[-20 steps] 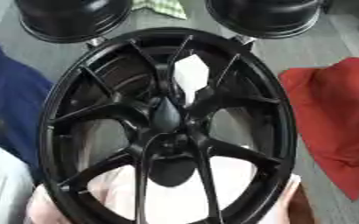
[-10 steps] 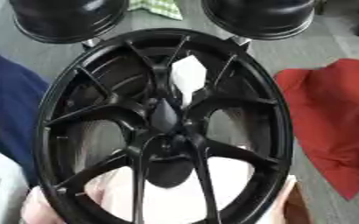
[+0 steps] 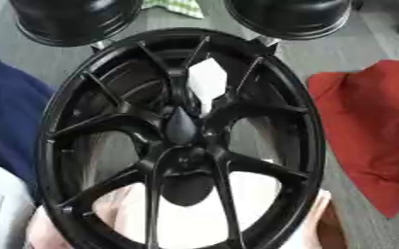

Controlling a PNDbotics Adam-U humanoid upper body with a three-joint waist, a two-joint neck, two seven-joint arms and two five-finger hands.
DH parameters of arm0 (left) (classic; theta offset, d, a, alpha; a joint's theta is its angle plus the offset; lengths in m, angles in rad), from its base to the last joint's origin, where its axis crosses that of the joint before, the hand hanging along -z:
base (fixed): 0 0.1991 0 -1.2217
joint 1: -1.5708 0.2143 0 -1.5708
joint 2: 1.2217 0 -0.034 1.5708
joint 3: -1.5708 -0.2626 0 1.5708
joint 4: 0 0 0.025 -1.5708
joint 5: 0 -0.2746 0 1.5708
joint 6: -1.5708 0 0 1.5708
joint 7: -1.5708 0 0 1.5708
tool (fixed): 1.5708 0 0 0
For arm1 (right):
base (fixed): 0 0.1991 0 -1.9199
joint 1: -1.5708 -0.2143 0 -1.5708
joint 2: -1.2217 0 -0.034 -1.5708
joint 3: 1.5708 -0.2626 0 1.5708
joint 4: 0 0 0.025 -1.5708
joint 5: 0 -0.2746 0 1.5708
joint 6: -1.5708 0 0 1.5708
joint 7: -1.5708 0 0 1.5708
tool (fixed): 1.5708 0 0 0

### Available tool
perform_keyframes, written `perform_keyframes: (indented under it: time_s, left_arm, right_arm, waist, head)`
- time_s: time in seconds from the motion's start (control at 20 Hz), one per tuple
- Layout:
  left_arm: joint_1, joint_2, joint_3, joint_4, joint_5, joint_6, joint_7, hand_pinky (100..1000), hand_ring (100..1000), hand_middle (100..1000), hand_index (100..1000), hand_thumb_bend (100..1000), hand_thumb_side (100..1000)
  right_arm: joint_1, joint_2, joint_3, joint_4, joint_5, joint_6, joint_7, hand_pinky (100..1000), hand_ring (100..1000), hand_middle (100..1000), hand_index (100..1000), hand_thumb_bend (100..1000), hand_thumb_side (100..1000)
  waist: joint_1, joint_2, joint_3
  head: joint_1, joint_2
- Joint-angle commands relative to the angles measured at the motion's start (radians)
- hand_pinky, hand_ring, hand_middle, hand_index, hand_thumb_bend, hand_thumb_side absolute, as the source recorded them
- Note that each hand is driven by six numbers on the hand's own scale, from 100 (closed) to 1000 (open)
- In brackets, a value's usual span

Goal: Pull the pin out of the wheel hub.

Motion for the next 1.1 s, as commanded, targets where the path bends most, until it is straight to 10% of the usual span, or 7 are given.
perform_keyframes:
  time_s: [0.05,1.1]
  left_arm:
    - [-0.005,0.031,0.004,-0.018,-0.009,-0.001,0.001,672,623,546,737,270,537]
    - [0.015,0.067,0.012,-0.021,-0.019,0.005,0.004,673,622,542,737,267,540]
  right_arm:
    - [0.015,-0.094,-0.042,-0.025,-0.073,-0.024,0.011,681,665,503,698,100,582]
    - [0.142,-0.403,-0.235,-0.025,-0.147,-0.128,-0.095,743,745,571,733,100,428]
  waist:
    - [-0.002,-0.008,0.006]
    - [-0.038,0.004,0.039]
  head:
    - [-0.003,-0.004]
    - [-0.032,-0.016]
